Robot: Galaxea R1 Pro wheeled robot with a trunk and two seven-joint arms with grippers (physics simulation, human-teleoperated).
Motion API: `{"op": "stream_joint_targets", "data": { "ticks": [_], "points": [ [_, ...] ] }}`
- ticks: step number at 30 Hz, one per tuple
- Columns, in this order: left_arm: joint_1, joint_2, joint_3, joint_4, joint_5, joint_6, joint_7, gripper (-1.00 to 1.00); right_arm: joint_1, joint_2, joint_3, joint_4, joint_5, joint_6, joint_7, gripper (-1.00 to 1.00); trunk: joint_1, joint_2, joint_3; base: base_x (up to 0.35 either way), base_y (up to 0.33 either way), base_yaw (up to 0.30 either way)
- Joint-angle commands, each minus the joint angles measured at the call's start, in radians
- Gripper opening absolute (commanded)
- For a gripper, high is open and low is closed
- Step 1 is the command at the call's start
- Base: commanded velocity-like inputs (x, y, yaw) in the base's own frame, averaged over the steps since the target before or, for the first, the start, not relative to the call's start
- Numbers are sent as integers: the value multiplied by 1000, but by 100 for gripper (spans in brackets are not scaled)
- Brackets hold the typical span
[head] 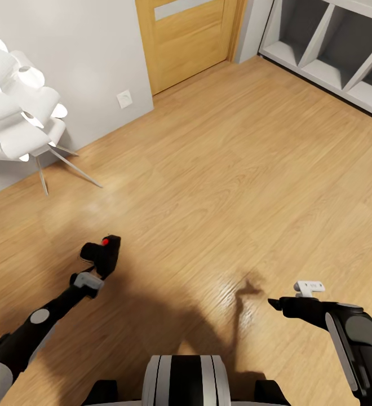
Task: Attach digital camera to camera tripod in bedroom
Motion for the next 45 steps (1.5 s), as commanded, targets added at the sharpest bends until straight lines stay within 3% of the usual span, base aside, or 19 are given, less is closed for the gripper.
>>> {"op": "stream_joint_targets", "data": {
  "ticks": [1,4,5,8,13,17,22,26,30,31,32,33,36,40,41,42,45],
  "points": [
    [9,-23,10,-28,20,5,19,-100,-2,0,-1,-1,5,4,6,100,0,0,-1,0,0,0],
    [27,-79,34,-115,43,57,62,-100,-4,-1,-1,-1,5,4,6,100,0,0,-1,0,0,0],
    [27,-79,34,-115,43,57,62,-100,-4,-1,-1,-1,5,4,6,100,0,0,-1,0,0,0],
    [36,-111,42,-201,57,155,82,-100,-7,-1,-1,-1,5,4,6,100,0,0,-1,0,0,0],
    [43,-131,39,-306,70,290,80,-100,-8,-2,-2,-1,5,4,6,100,0,0,-1,0,0,0],
    [45,-145,34,-372,82,364,11,-100,-8,-5,-3,-1,5,5,6,100,0,0,-1,0,0,0],
    [47,-180,32,-435,73,405,-17,-100,-9,-11,-6,-1,5,6,6,100,0,0,-1,0,0,0],
    [48,-206,31,-470,52,449,10,-100,-12,-16,-9,-1,5,7,6,100,0,0,-1,0,0,0],
    [47,-243,29,-534,39,554,70,-100,-15,-20,-13,-1,5,8,6,100,0,0,-1,0,0,0],
    [47,-243,29,-534,39,554,70,-100,-15,-20,-13,-1,5,8,6,100,0,0,-1,0,0,0],
    [43,-277,29,-574,35,620,105,-100,-18,-22,-17,-1,5,8,7,100,0,0,-1,0,0,0],
    [43,-277,29,-574,35,620,105,-100,-18,-22,-17,-1,5,8,7,100,0,0,-1,0,0,0],
    [38,-351,30,-627,29,744,163,-100,-24,-33,-43,-2,5,8,20,100,0,0,-1,0,0,0],
    [28,-442,30,-669,29,897,290,-100,-27,-57,-104,-1,4,8,116,100,0,0,-1,0,0,0],
    [24,-459,28,-675,33,924,323,-100,-28,-64,-122,-1,4,8,155,100,0,0,-1,0,0,0],
    [24,-459,28,-675,33,924,323,-100,-28,-64,-122,-1,4,8,155,100,0,0,-1,0,0,0],
    [7,-491,10,-687,42,984,400,-100,-29,-91,-178,-1,5,7,280,100,0,0,-1,0,0,0]
  ]
}}
